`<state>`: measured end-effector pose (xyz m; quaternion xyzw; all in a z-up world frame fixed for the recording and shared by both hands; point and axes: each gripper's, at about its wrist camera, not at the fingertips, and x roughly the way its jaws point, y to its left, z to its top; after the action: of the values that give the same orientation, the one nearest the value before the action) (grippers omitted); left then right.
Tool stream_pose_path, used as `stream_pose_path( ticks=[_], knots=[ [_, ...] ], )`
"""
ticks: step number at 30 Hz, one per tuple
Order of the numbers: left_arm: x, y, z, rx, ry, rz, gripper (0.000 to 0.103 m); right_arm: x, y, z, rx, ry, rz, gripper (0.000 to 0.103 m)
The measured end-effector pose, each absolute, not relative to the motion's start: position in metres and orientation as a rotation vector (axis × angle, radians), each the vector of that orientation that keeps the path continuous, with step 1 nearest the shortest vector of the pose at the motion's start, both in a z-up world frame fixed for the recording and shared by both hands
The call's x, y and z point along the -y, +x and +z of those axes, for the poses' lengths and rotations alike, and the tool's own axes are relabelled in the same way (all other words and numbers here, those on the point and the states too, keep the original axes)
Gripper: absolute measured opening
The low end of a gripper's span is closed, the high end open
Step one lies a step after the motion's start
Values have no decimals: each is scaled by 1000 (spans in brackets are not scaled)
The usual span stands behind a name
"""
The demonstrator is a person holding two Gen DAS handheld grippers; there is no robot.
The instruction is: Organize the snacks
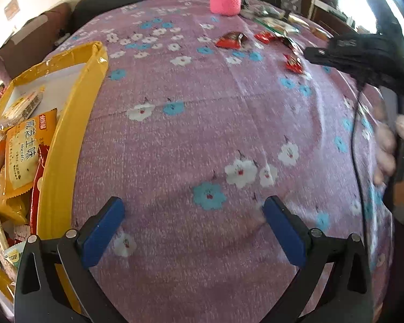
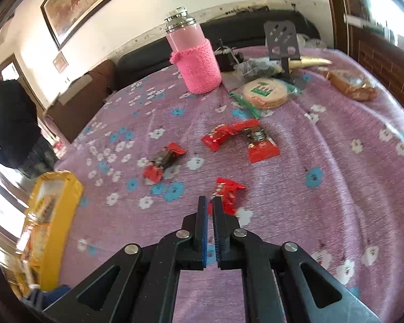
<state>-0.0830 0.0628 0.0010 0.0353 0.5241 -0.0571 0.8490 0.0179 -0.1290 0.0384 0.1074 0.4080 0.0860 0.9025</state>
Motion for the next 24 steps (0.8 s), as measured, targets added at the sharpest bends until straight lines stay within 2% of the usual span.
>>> stream_pose_path(
  ticks=[1,2,4,9,11,13,24],
  knots=[
    [-64,-84,6,-1102,67,-133,89,129,22,35,-852,215,165,23],
    [-65,-83,12,-1089,64,-139,74,130,24,32,-855,219,158,28],
    [-67,-81,29,-1051,78,-144,65,131,35,26,-864,220,124,31],
    [-62,-49,69,-969,144,-135,65,123,57,10,-906,217,103,31],
    [-55,-25,73,-969,151,-163,65,116,56,8,-882,161,87,25],
    [-46,3,71,-970,167,-199,65,110,56,8,-880,113,96,20],
    [28,116,28,-969,361,-288,65,157,47,25,-864,332,167,19]
  ],
)
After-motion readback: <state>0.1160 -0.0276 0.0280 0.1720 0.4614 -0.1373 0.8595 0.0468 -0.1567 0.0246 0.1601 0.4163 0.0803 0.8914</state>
